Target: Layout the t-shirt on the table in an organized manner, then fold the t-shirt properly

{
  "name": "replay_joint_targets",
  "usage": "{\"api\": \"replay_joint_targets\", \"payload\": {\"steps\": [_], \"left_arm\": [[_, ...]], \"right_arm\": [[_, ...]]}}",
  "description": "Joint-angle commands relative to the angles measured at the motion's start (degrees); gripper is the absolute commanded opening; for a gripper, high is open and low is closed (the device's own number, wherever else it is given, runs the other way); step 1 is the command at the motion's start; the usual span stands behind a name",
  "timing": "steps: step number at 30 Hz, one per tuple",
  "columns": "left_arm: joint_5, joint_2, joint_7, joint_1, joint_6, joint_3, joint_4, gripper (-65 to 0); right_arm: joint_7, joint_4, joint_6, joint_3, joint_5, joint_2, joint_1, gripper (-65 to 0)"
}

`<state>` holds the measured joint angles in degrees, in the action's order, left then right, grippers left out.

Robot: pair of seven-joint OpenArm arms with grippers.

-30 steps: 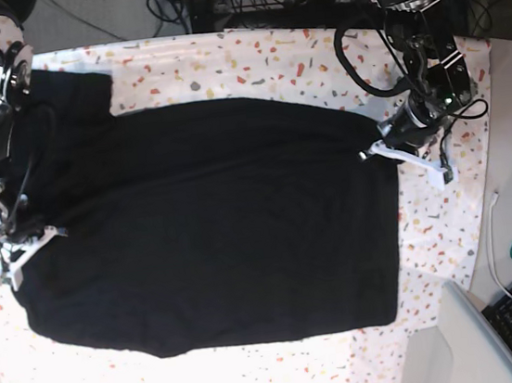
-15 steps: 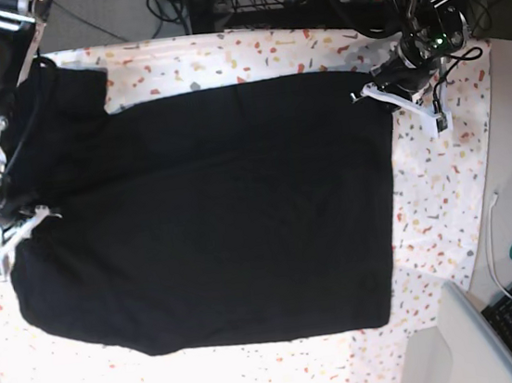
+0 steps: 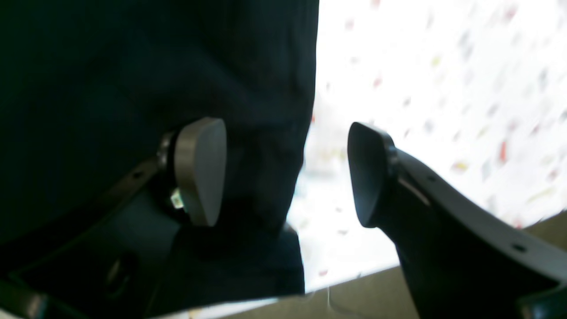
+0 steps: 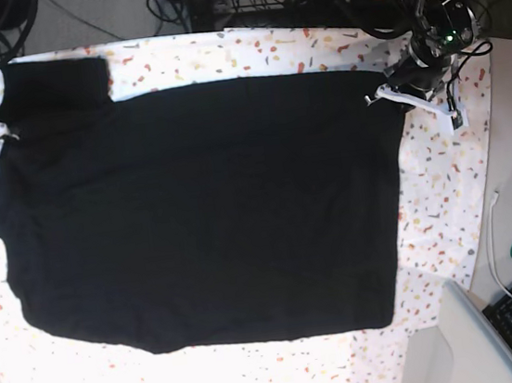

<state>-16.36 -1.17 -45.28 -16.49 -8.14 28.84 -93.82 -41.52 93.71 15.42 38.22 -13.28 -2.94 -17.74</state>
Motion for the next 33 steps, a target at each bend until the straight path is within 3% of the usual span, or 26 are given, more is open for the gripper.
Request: {"api": "replay_joint_targets", "payload": {"steps": [1,4,9,15,18,21,23,26,33], "left_arm": [[-0.30,0.33,0.92,0.01,-0.08,0.13,-1.17,-65.0],[-0.21,0.33,0.92,-0.08,-0.08,0.13,-1.17,-65.0],[-0.21,0.33,0.92,0.01,-0.08,-0.14,-1.08,-65.0],[-0.21,0.33,0.92,-0.08,-0.08,-0.05,-1.17,-65.0],[-0.21,0.33,0.92,-0.08,-0.08,-0.05,-1.26,-65.0],[-0.21,0.33,0.92,-0.96,-0.08,0.04,-1.26,-65.0],[-0.12,0.42,0.92,-1.40,-0.08,0.21,-1.70,-65.0],[-0.12,0.42,0.92,-3.60,-0.08,0.30,-3.81,-65.0],[-0.12,0.42,0.84,-10.01,-0.08,0.39,-12.86,-65.0]], "right_arm": [[0.95,1.01,0.01,-0.11,-0.30,-0.62,-1.03,-25.4],[0.86,1.10,0.01,0.24,-2.33,0.96,-2.53,-25.4],[-2.48,1.01,0.01,-0.19,-3.12,1.23,-3.05,-25.4],[-2.22,-2.68,0.10,-0.37,-5.93,0.96,-2.70,-27.2],[-2.22,-4.96,3.26,-0.19,-5.93,0.87,-1.91,-38.4],[-2.57,-4.79,12.76,0.33,-5.93,1.05,-2.35,-64.2],[-3.80,-3.82,14.51,0.33,-5.93,1.14,-3.23,-65.0],[-6.35,-1.10,13.63,0.42,-5.93,1.23,-5.25,-65.0],[-6.61,6.64,13.28,0.33,-5.75,2.37,-10.35,-65.0]]}}
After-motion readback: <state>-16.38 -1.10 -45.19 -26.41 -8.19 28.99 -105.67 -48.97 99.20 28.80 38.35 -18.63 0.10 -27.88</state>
